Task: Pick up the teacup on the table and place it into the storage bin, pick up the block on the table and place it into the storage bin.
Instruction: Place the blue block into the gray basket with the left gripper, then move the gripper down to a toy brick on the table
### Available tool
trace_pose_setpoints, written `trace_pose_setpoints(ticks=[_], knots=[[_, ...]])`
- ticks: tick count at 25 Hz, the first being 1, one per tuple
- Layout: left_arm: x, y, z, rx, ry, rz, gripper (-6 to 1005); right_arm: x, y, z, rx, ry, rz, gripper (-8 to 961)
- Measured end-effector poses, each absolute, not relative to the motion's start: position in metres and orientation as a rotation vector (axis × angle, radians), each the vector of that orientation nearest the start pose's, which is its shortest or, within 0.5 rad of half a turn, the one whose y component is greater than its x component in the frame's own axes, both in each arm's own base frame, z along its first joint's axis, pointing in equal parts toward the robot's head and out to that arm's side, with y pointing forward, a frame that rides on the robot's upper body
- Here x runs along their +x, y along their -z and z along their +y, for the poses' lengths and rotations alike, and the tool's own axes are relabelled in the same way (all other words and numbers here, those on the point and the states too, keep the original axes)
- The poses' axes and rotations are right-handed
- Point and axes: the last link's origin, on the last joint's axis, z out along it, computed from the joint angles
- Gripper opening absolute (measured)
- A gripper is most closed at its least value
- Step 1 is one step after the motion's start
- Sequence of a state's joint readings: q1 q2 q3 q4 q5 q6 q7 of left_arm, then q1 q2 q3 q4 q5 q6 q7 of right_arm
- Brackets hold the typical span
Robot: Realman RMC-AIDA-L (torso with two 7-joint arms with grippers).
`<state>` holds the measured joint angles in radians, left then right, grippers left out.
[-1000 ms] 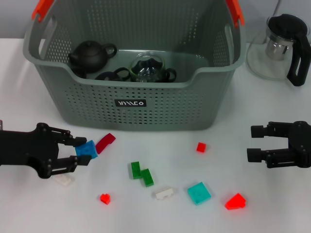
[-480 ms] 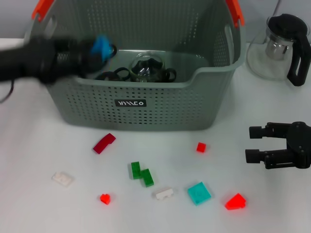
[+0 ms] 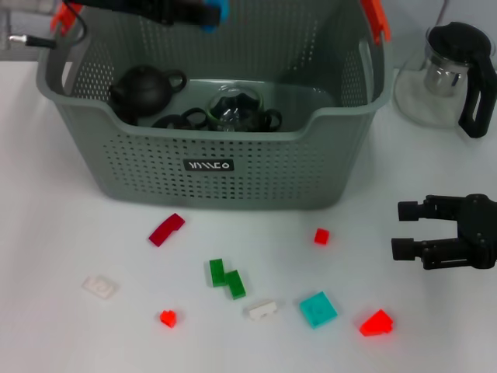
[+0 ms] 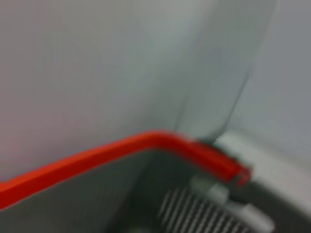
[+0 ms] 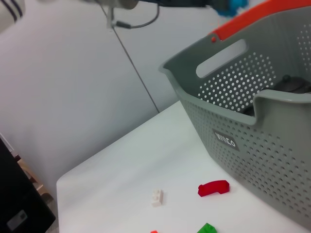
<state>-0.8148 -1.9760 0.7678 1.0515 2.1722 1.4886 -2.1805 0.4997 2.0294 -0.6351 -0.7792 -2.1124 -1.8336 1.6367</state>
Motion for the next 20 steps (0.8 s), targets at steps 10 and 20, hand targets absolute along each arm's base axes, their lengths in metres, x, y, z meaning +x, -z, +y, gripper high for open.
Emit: trace_pose_setpoints(ticks=[10, 20], knots=[[-0.127, -0.016, 0.449, -2.565, -0.185, -0.686, 390, 0.265, -0.038, 0.304, -2.878, -0.681, 0.872, 915], [-0.105, -0.04, 0.423, -2.536, 0.135, -0.657, 539, 0.265, -0.039, 0.303, -2.876, -0.688, 0.872, 914]])
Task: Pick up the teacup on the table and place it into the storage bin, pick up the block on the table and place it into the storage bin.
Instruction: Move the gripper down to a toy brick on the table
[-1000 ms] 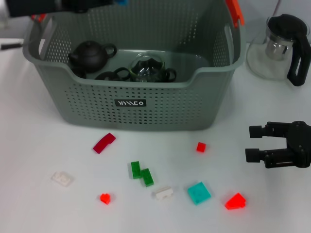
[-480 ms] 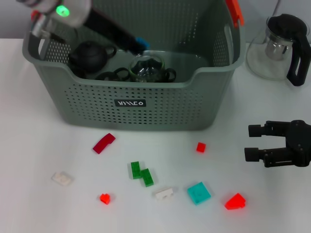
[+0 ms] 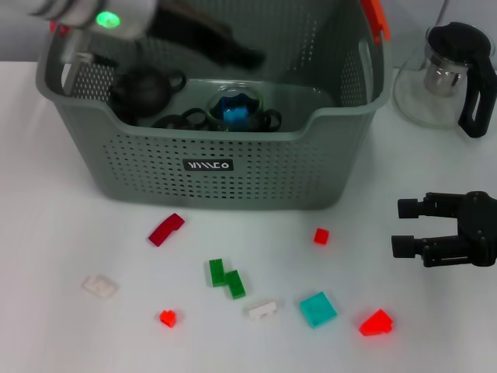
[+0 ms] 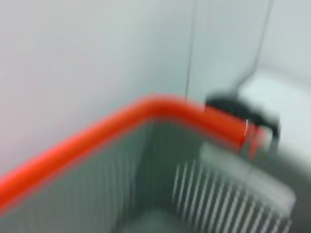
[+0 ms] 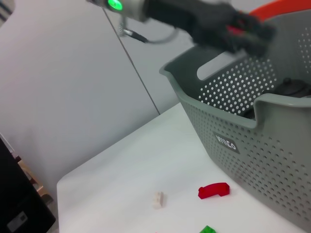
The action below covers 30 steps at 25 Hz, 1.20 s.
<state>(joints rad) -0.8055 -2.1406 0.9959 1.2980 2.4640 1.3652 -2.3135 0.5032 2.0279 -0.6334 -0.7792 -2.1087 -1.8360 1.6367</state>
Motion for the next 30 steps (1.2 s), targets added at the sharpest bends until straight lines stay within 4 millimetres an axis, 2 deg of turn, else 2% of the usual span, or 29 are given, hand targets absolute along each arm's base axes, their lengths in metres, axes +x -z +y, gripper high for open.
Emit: trace_pose_setpoints(ticks=[2, 4, 7, 10, 12, 13, 15, 16, 21, 25, 30], knots=[[-0.111, -0.064, 0.412, -2.498, 0.35, -0.69, 572, 0.265, -0.039, 0.303, -2.875, -0.691, 0.873, 914], [-0.127, -0.088, 0.393, -2.47, 0.663, -0.694, 708, 0.265, -0.038, 0.303, -2.875, -0.693, 0.873, 914], [-0.15, -0.11, 0.364, -2.473, 1.031, -0.622, 700, 0.265, -0.038, 0.303, -2.873, -0.694, 0.874, 914], [-0.179, -0.13, 0.331, -2.463, 1.37, -0.457, 693, 0.264, -0.038, 0.304, -2.875, -0.694, 0.869, 914], [-0.197, -0.138, 0.312, -2.425, 1.432, -0.34, 693, 0.263, -0.038, 0.304, -2.879, -0.694, 0.866, 915], [-0.204, -0.136, 0.305, -2.424, 1.416, -0.318, 692, 0.263, -0.038, 0.304, -2.88, -0.693, 0.867, 915], [-0.222, -0.126, 0.291, -2.466, 1.25, -0.299, 692, 0.263, -0.038, 0.305, -2.88, -0.693, 0.871, 915], [-0.235, -0.116, 0.282, -2.517, 1.104, -0.319, 692, 0.263, -0.038, 0.305, -2.879, -0.693, 0.875, 915], [-0.269, -0.093, 0.26, -2.642, 0.741, -0.364, 691, 0.263, -0.039, 0.305, -2.875, -0.687, 0.896, 914], [-0.293, -0.076, 0.247, -2.72, 0.522, -0.376, 690, 0.262, -0.038, 0.306, -2.875, -0.688, 0.898, 914], [-0.307, -0.061, 0.24, -2.804, 0.368, -0.515, 689, 0.263, -0.038, 0.306, -2.873, -0.687, 0.911, 915]])
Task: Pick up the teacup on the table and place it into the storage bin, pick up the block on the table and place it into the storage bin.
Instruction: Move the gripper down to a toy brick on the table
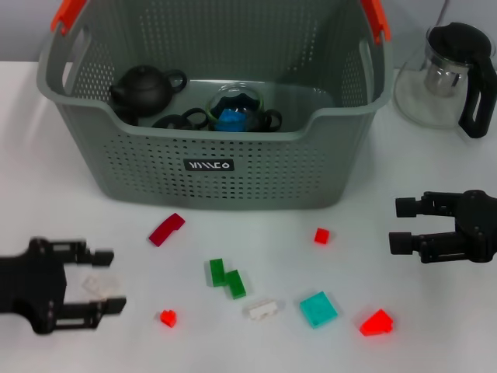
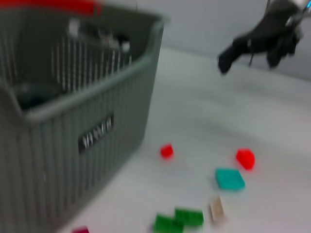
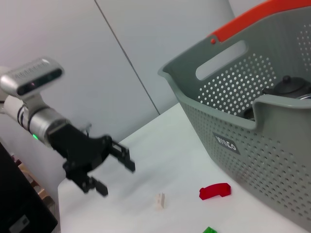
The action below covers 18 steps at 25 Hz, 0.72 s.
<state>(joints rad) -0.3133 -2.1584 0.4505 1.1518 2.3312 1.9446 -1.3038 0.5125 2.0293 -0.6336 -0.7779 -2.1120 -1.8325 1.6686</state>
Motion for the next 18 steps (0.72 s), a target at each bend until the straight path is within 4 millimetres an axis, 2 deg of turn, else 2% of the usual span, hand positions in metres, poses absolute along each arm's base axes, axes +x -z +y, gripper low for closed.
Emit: trace_pose_setpoints(ticks=[4, 9, 14, 18], knots=[[-0.316, -0.056, 0.239, -2.811, 0.264, -0.688, 688, 0.263, -0.039, 0.306, -2.869, -0.683, 0.921, 914], [-0.324, -0.054, 0.236, -2.804, 0.178, -0.825, 689, 0.264, -0.04, 0.306, -2.868, -0.68, 0.919, 913], [-0.332, -0.052, 0.24, -2.747, 0.142, -0.896, 689, 0.263, -0.04, 0.307, -2.867, -0.678, 0.916, 915], [-0.337, -0.043, 0.243, -2.739, 0.112, -0.932, 688, 0.263, -0.04, 0.307, -2.866, -0.677, 0.913, 914]])
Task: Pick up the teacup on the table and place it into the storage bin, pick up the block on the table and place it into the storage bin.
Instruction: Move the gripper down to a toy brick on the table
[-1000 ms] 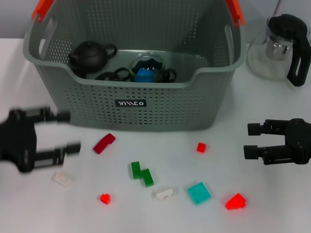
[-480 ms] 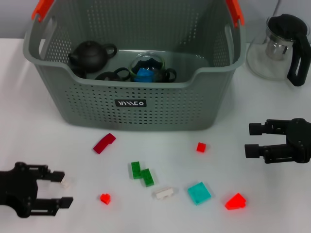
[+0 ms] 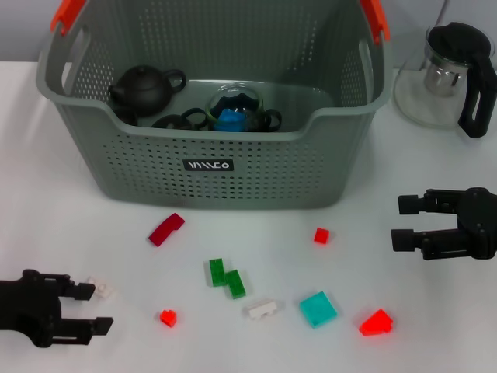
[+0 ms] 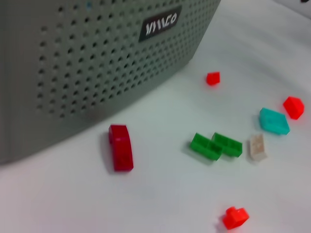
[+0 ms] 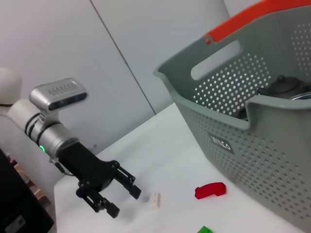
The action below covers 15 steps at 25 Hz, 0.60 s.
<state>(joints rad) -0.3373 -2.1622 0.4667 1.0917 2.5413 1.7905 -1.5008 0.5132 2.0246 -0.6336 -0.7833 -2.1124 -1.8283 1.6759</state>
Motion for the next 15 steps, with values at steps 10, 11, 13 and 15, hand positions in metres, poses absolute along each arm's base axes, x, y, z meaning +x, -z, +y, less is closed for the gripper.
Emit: trace_pose_setpoints(ticks=[10, 11, 13, 15], knots=[[-0.344, -0.032, 0.253, -2.699, 0.088, -0.945, 688, 0.263, -0.04, 0.307, -2.868, -0.675, 0.914, 914], [-0.344, -0.031, 0.254, -2.699, 0.088, -0.943, 689, 0.263, -0.04, 0.307, -2.868, -0.675, 0.915, 914], [-0.344, -0.029, 0.256, -2.699, 0.086, -0.94, 689, 0.263, -0.04, 0.307, -2.868, -0.676, 0.916, 914], [-0.343, -0.028, 0.258, -2.7, 0.086, -0.937, 689, 0.263, -0.04, 0.307, -2.867, -0.678, 0.918, 914]])
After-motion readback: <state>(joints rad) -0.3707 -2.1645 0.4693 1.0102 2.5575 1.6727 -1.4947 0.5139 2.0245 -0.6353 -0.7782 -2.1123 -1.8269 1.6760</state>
